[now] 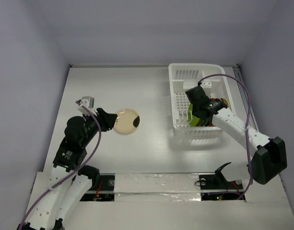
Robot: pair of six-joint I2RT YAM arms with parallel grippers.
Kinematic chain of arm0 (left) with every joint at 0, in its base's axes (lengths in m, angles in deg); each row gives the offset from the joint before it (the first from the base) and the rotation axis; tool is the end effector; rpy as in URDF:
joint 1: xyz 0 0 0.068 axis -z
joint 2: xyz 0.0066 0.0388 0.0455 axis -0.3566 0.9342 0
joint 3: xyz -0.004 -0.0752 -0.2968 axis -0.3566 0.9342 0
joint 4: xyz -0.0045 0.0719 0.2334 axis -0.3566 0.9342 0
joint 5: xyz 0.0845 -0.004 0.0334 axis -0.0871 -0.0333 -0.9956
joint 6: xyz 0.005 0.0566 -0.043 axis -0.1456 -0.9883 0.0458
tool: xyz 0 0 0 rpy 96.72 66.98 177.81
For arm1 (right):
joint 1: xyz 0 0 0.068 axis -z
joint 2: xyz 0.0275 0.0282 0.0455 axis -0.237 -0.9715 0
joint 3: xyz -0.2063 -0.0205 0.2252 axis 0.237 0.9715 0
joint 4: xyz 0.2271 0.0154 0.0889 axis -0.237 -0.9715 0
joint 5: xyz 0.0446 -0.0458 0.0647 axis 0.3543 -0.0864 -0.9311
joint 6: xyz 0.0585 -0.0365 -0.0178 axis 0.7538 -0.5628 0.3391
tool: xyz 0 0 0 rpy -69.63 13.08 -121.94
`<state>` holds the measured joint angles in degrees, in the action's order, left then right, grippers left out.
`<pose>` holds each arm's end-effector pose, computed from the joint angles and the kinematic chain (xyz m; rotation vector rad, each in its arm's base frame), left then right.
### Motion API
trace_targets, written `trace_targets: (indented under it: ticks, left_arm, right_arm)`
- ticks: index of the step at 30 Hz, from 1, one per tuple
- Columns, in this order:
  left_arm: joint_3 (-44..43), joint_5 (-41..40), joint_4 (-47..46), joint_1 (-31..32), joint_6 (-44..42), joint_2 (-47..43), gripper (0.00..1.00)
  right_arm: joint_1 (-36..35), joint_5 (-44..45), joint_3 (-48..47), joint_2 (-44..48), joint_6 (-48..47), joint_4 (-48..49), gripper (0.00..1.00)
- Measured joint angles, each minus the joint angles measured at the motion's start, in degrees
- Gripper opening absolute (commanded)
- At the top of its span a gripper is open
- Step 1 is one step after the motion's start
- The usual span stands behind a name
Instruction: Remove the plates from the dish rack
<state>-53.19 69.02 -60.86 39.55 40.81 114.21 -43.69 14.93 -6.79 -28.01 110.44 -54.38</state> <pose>0.0994 -0.0426 0.3447 0.0550 1.7086 -0.6629 0.2413 0.0989 0.3103 0.1673 2.2953 -0.3187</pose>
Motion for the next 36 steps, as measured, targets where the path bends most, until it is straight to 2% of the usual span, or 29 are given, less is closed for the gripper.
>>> trace_targets:
  ticks: [4, 8, 11, 19, 36]
  left_arm:
    - [0.0, 0.0, 0.0, 0.0, 0.0, 0.0, 0.38]
    - [0.0, 0.1, 0.0, 0.0, 0.0, 0.0, 0.38]
    - [0.0, 0.1, 0.0, 0.0, 0.0, 0.0, 0.38]
    - [0.0, 0.2, 0.0, 0.0, 0.0, 0.0, 0.38]
    - [0.0, 0.6, 0.0, 0.0, 0.0, -0.4, 0.38]
  right_arm:
    - [0.5, 0.9, 0.0, -2.1, -0.1, -0.3, 0.26]
    - [1.0, 1.2, -0.3, -3.5, -0.9, -0.5, 0.11]
    - [1.1, 2.3, -1.6, -4.6, -1.4, -1.7, 0.05]
    - [1.1, 2.5, -5.9, -5.1, -3.9, -6.2, 0.00]
    - [-0.6, 7.5, -17.5, -5.5, -5.7, -11.1, 0.00]
